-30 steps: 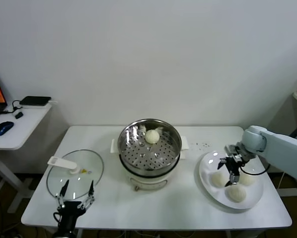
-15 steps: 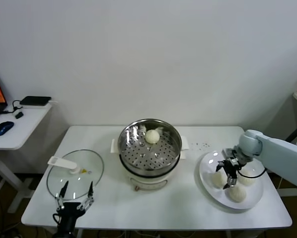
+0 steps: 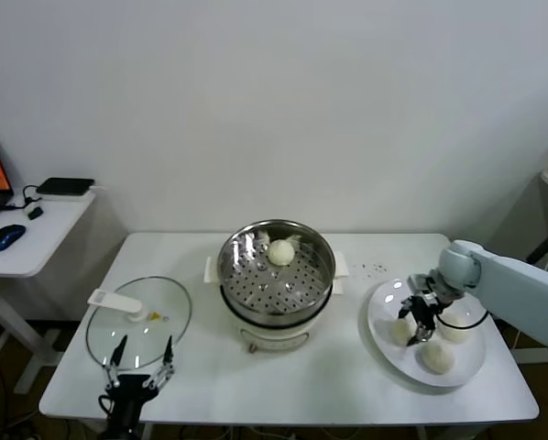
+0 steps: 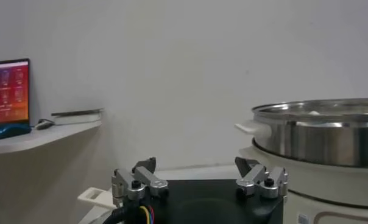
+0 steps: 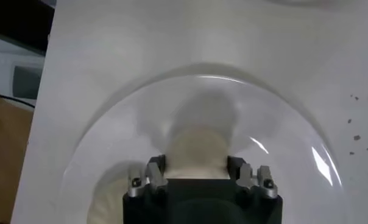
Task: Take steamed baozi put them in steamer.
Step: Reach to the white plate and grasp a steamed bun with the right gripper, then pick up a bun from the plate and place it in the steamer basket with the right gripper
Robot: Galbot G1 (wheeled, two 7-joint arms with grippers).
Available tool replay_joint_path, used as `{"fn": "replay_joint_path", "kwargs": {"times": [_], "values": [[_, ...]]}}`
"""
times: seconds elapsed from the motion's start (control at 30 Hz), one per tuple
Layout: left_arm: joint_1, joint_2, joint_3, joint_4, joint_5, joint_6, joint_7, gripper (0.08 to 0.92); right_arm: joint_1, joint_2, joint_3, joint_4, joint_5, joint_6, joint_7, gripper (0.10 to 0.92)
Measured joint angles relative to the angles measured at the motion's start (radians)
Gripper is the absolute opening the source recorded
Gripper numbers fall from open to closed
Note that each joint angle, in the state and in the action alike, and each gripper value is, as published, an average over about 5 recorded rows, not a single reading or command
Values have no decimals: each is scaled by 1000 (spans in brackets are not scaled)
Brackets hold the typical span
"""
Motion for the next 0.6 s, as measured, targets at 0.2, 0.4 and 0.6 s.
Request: {"fn": "replay_joint_path", "kwargs": {"times": [0.2, 0.4, 0.6], "values": [[0, 0, 0, -1, 0, -1, -1, 823, 15, -5, -3, 11, 20, -9, 0, 636], [-3, -1, 0, -3, 0, 0, -2, 823, 81, -7, -42, 25, 85, -26, 4, 641], [-4, -2, 1, -12, 0, 6, -2, 823, 207, 1, -126, 39, 191, -33, 5, 648]]}}
